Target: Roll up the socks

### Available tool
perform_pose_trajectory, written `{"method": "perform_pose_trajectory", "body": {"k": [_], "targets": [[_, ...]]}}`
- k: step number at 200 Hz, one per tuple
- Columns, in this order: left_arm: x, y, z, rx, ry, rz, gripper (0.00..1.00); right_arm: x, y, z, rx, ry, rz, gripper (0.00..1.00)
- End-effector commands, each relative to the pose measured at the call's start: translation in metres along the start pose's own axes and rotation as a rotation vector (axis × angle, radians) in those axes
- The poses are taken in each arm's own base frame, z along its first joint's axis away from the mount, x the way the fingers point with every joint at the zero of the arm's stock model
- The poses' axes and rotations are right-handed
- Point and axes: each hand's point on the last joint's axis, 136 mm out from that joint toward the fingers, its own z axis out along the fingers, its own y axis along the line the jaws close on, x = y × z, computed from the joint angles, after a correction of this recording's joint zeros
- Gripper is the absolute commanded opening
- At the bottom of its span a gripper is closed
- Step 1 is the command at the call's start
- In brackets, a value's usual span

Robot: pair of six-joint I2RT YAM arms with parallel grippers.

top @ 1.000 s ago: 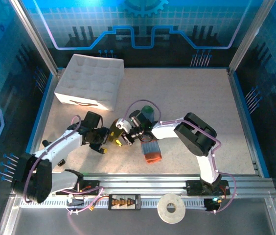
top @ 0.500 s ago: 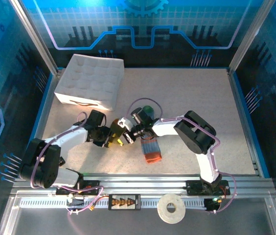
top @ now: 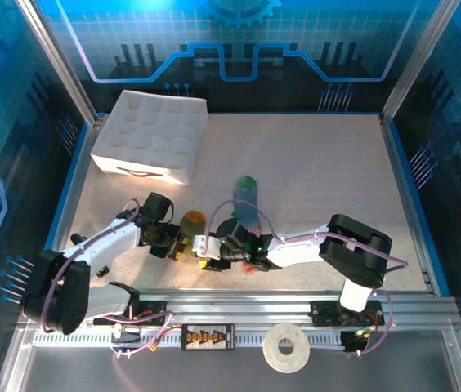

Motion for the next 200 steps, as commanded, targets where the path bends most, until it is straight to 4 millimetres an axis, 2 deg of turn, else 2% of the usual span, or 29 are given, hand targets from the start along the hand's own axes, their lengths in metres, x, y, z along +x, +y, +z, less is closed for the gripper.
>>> {"method": "perform_pose_trajectory", "body": {"k": [1,25,40,44,58,75,91,107,132,161,200], "targets": [[-0.003,0.077,0.009,-0.286,-0.018,-0.122,0.34,-0.012,-0.015,0.008,0.125,0.002,-0.151,0.60],[-0.003,0.076,0.010,-0.285,-0.016,-0.130,0.33,-0.020,-0.011,0.020,0.116,-0.002,-0.168,0.59],[-0.003,0.076,0.010,-0.281,-0.015,-0.130,0.33,-0.012,-0.006,0.028,0.100,0.020,-0.170,0.58],[-0.003,0.076,0.010,-0.280,-0.016,-0.132,0.33,-0.024,-0.010,0.029,0.109,-0.003,-0.168,0.58],[-0.003,0.075,0.009,-0.270,-0.015,-0.131,0.33,-0.024,-0.009,0.036,0.098,0.001,-0.161,0.56],[-0.003,0.071,0.008,-0.241,-0.012,-0.129,0.32,-0.019,-0.008,0.044,0.091,0.024,-0.144,0.50],[-0.002,0.067,0.003,-0.211,-0.013,-0.128,0.33,-0.010,-0.009,0.050,0.085,0.052,-0.113,0.40],[-0.002,0.060,-0.005,-0.160,-0.022,-0.123,0.40,0.005,-0.010,0.055,0.072,0.108,-0.055,0.26],[-0.005,0.048,-0.023,-0.039,-0.042,-0.140,0.58,0.030,-0.004,0.056,-0.005,0.189,0.063,0.16],[-0.012,0.032,-0.037,0.101,-0.044,-0.169,0.72,0.044,0.007,0.055,-0.118,0.227,0.183,0.11],[-0.019,0.010,-0.037,0.209,-0.032,-0.160,0.80,0.053,0.010,0.059,-0.214,0.264,0.336,0.10]]}}
